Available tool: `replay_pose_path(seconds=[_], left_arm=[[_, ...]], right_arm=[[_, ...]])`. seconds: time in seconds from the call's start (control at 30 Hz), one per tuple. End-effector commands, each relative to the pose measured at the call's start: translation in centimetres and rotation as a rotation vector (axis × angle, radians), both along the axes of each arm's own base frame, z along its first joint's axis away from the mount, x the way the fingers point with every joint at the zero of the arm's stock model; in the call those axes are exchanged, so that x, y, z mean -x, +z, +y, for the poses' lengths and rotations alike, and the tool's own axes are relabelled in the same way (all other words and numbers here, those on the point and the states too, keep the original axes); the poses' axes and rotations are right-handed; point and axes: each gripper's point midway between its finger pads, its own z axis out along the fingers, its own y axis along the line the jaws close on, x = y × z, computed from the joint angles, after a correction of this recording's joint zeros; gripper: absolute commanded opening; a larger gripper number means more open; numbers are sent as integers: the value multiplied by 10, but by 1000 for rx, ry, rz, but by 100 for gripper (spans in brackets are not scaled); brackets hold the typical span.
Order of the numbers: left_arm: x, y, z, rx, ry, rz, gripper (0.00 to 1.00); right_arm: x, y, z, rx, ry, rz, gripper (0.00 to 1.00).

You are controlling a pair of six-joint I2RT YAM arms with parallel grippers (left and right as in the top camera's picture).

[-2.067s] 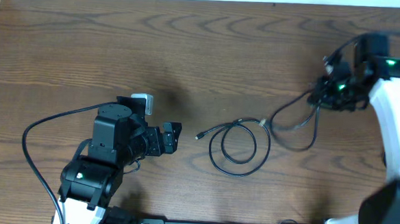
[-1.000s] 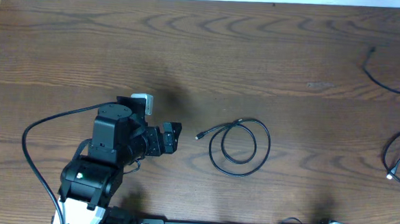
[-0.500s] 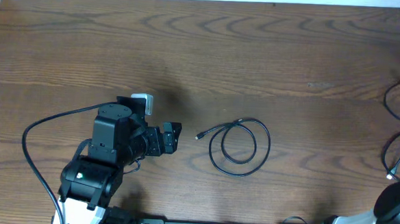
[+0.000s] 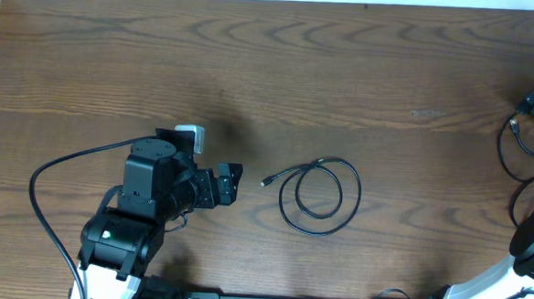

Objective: Untangle cables

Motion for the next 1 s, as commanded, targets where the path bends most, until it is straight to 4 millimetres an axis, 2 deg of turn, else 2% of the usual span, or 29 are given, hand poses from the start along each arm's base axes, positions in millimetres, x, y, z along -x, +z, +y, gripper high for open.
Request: replay_pose_path(seconds=[0.0,0.13,0.3,0.43,0.7,0.87,0.97], left_arm=[[0,3,-1,-1,-17,-9,98],[0,3,-1,-1,-17,-9,98],[0,3,-1,-1,-17,-9,98],[0,3,-1,-1,-16,-9,98],[0,3,-1,-2,-16,-9,98],[0,3,-1,-1,-16,-9,98],[0,3,-1,-1,-17,-9,98]], right_arm=[[5,2,6,-32,0,13,99],[31,-6,19,-87,-6,122,99],[66,-13,37,-183,-152,247,99],[84,-13,55,-253,-165,323,99],[90,-12,92,-320,-57,398,99],[75,-12,143,-408,149,383,99],[68,-19,169,-386,279,392,99]])
